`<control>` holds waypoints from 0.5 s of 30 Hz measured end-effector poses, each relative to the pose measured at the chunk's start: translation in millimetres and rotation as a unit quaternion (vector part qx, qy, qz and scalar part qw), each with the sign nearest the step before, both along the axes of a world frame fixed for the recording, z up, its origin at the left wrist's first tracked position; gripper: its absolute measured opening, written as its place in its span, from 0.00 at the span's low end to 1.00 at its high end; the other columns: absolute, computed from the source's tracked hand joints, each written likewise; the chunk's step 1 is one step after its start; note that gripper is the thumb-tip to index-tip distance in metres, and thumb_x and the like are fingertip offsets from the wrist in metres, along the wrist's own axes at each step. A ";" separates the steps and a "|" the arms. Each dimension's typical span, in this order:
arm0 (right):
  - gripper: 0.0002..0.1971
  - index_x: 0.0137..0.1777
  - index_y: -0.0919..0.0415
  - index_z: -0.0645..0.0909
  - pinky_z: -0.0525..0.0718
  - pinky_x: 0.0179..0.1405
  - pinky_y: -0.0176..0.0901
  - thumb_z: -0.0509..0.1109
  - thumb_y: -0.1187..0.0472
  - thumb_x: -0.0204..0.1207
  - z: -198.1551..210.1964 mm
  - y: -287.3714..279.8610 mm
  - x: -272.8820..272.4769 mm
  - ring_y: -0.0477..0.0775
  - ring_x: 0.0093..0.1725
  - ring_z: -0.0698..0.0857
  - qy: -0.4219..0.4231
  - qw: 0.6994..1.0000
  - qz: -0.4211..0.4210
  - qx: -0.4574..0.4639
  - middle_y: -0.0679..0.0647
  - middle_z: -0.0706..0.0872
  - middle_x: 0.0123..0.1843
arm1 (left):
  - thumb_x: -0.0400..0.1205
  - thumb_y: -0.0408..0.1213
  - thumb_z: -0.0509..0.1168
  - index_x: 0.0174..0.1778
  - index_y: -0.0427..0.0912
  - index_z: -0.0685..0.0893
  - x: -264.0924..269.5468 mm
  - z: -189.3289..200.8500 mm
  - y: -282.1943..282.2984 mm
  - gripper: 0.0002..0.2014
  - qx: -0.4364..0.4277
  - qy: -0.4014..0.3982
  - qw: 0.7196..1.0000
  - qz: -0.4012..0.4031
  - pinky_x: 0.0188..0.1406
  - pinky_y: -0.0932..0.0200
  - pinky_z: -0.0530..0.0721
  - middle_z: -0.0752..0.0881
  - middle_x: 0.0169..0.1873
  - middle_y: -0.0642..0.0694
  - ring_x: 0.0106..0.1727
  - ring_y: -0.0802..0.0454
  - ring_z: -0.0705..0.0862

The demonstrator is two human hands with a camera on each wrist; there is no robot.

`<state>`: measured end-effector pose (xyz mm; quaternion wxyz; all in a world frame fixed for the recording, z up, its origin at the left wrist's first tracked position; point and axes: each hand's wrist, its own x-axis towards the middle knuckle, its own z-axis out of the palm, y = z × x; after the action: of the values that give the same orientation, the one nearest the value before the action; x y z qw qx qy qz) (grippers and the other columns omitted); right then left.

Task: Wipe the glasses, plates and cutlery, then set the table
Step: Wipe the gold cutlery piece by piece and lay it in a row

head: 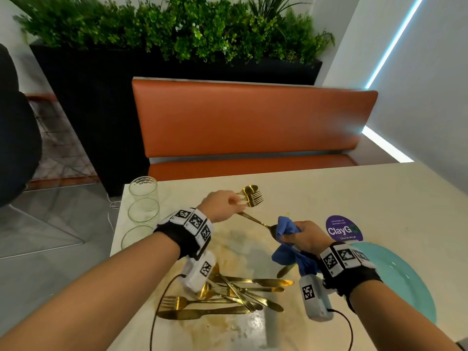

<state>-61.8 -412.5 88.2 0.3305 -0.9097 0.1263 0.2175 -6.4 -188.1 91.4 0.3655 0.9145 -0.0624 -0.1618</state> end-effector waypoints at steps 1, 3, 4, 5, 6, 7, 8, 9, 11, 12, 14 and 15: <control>0.11 0.50 0.65 0.83 0.75 0.47 0.42 0.71 0.57 0.74 1.9 -0.4 2.6 0.55 0.47 0.81 0.000 1.000 0.000 -0.014 0.57 0.83 0.45 | 0.83 0.49 0.61 0.61 0.52 0.83 -0.8 1.4 2.0 0.14 0.088 -0.018 0.994 -0.059 0.64 0.49 0.74 0.84 0.58 0.49 0.62 0.47 0.79; 0.09 0.46 0.64 0.83 0.76 0.45 0.42 0.69 0.57 0.76 5.8 -0.1 7.3 0.56 0.46 0.82 -0.027 0.999 -0.010 -0.017 0.57 0.84 0.44 | 0.86 0.46 0.58 0.60 0.53 0.84 -5.2 1.9 2.0 0.12 0.178 -0.027 0.977 -0.116 0.66 0.47 0.69 0.85 0.58 0.50 0.63 0.46 0.77; 0.08 0.41 0.61 0.82 0.76 0.44 0.44 0.68 0.57 0.76 7.3 0.5 9.1 0.57 0.44 0.83 -0.049 0.999 0.000 0.000 0.57 0.84 0.42 | 0.86 0.45 0.58 0.60 0.52 0.84 -7.3 1.0 1.5 0.12 0.193 -0.029 0.973 -0.121 0.67 0.47 0.68 0.85 0.59 0.50 0.64 0.47 0.77; 0.09 0.37 0.57 0.81 0.78 0.41 0.44 0.68 0.55 0.76 8.9 2.0 11.1 0.58 0.41 0.84 -0.073 0.996 0.017 0.048 0.56 0.85 0.39 | 0.85 0.44 0.59 0.61 0.52 0.84 -10.0 0.9 1.0 0.12 0.197 -0.029 0.972 -0.122 0.67 0.48 0.68 0.85 0.59 0.51 0.64 0.47 0.77; 0.09 0.35 0.54 0.82 0.80 0.36 0.42 0.72 0.52 0.73 4.2 1.0 16.4 0.55 0.36 0.85 -0.099 0.990 0.021 0.098 0.54 0.86 0.36 | 0.85 0.42 0.60 0.61 0.51 0.85 -11.8 -0.6 0.3 0.12 0.189 -0.021 0.975 -0.117 0.67 0.49 0.70 0.85 0.59 0.51 0.64 0.48 0.77; 0.12 0.34 0.54 0.83 0.82 0.31 0.39 0.77 0.47 0.67 -3.8 -1.7 22.3 0.49 0.30 0.85 -0.121 0.983 -0.001 0.138 0.50 0.87 0.34 | 0.84 0.41 0.61 0.61 0.49 0.85 -14.3 -2.4 -0.8 0.12 0.173 -0.004 0.979 -0.112 0.66 0.52 0.73 0.85 0.59 0.50 0.63 0.48 0.78; 0.15 0.34 0.55 0.84 0.84 0.31 0.39 0.80 0.44 0.61 -7.9 -5.2 24.9 0.48 0.29 0.86 -0.126 0.979 -0.064 0.144 0.48 0.89 0.34 | 0.83 0.38 0.63 0.61 0.47 0.86 -16.5 -3.8 -2.0 0.12 0.144 0.021 0.984 -0.099 0.63 0.55 0.76 0.85 0.58 0.49 0.62 0.49 0.80; 0.15 0.32 0.56 0.84 0.86 0.37 0.43 0.80 0.45 0.61 -8.2 -7.3 25.2 0.48 0.31 0.86 -0.131 0.975 -0.124 0.131 0.51 0.90 0.37 | 0.83 0.36 0.64 0.61 0.43 0.86 -18.8 -5.3 -3.6 0.13 0.105 0.046 0.990 -0.080 0.59 0.59 0.78 0.86 0.57 0.47 0.59 0.50 0.82; 0.12 0.34 0.59 0.83 0.85 0.47 0.55 0.74 0.51 0.71 -9.4 -3.4 23.3 0.61 0.41 0.86 -0.123 0.963 -0.222 0.095 0.63 0.88 0.40 | 0.81 0.30 0.65 0.61 0.37 0.85 -25.7 -9.3 -8.9 0.12 0.002 0.091 0.996 -0.018 0.45 0.68 0.82 0.87 0.49 0.44 0.46 0.54 0.84; 0.13 0.37 0.65 0.83 0.83 0.46 0.56 0.73 0.53 0.72 -9.8 -1.5 20.3 0.65 0.42 0.84 -0.116 0.950 -0.261 0.125 0.65 0.86 0.39 | 0.81 0.28 0.65 0.60 0.36 0.85 -29.9 -11.1 -12.9 0.12 -0.044 0.111 0.993 0.013 0.38 0.71 0.81 0.86 0.45 0.44 0.40 0.57 0.83; 0.12 0.38 0.66 0.81 0.79 0.39 0.49 0.74 0.56 0.72 -12.8 5.4 19.2 0.62 0.38 0.82 -0.100 0.907 -0.344 0.223 0.62 0.84 0.36 | 0.81 0.27 0.65 0.58 0.35 0.85 -39.3 -16.2 -24.5 0.11 -0.089 0.132 0.986 0.050 0.37 0.70 0.82 0.85 0.43 0.45 0.37 0.58 0.82; 0.12 0.37 0.64 0.80 0.77 0.36 0.46 0.76 0.56 0.70 -15.3 8.3 19.7 0.59 0.36 0.81 -0.083 0.886 -0.373 0.263 0.60 0.83 0.35 | 0.80 0.27 0.65 0.58 0.35 0.86 -44.5 -19.3 -31.2 0.11 -0.098 0.137 0.984 0.060 0.41 0.67 0.83 0.86 0.44 0.43 0.38 0.56 0.82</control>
<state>-42.0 -404.2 72.9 0.6236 -0.6898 0.3669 0.0269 -50.9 -219.3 72.1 0.4673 0.8457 0.0273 -0.2563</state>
